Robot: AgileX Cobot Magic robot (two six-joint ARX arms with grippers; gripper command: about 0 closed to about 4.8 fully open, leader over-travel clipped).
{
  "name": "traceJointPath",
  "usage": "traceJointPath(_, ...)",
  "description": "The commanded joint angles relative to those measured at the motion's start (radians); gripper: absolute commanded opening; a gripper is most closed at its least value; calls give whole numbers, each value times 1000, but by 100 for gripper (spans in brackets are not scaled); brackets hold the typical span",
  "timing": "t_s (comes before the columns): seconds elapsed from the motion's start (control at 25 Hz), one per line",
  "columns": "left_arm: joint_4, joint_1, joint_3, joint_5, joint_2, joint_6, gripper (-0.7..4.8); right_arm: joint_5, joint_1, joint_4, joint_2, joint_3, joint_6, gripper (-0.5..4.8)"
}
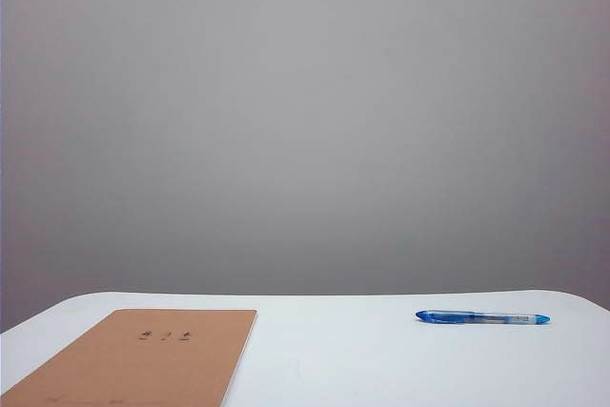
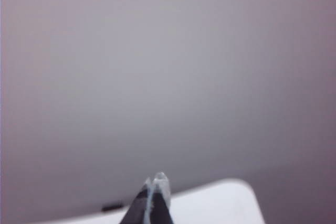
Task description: Pick up a pen on the table and place it on the notebook.
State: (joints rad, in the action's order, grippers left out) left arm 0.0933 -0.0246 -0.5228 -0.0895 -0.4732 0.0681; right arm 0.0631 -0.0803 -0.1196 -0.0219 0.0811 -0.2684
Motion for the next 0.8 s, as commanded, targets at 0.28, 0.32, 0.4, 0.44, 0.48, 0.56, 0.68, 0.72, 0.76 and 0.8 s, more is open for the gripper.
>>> traceJointPath(0.28, -194, -19, -304, -179, -448, -231, -5, 48, 2, -159, -129, 82, 217, -2)
traceJointPath(0.32, -216, -30, -326, -175, -477, -259, -5, 47, 1, -135, -170, 119, 217, -2)
traceJointPath(0.4, -247, -72, -386, -149, -551, -300, -5, 47, 2, -80, -310, 231, 217, -2)
traceJointPath(0.44, -241, -87, -399, -138, -570, -300, -5, 41, 2, -77, -361, 266, 218, -2)
traceJointPath(0.48, -231, -96, -409, -135, -584, -301, -5, 27, 2, -76, -414, 301, 218, -2)
traceJointPath(0.56, -203, -116, -423, -135, -609, -300, -5, -7, 2, -72, -546, 386, 221, -2)
traceJointPath(0.68, -190, -151, -439, -121, -633, -300, -5, -35, 3, -71, -738, 517, 227, -2)
traceJointPath(0.72, -190, -159, -443, -105, -639, -299, -5, -58, 4, -71, -811, 570, 253, -2)
traceJointPath(0.76, -191, -166, -444, -87, -641, -300, -6, -77, 5, -68, -867, 613, 280, -2)
traceJointPath(0.8, -195, -175, -446, -63, -643, -300, -5, -114, 11, -48, -975, 705, 312, -1)
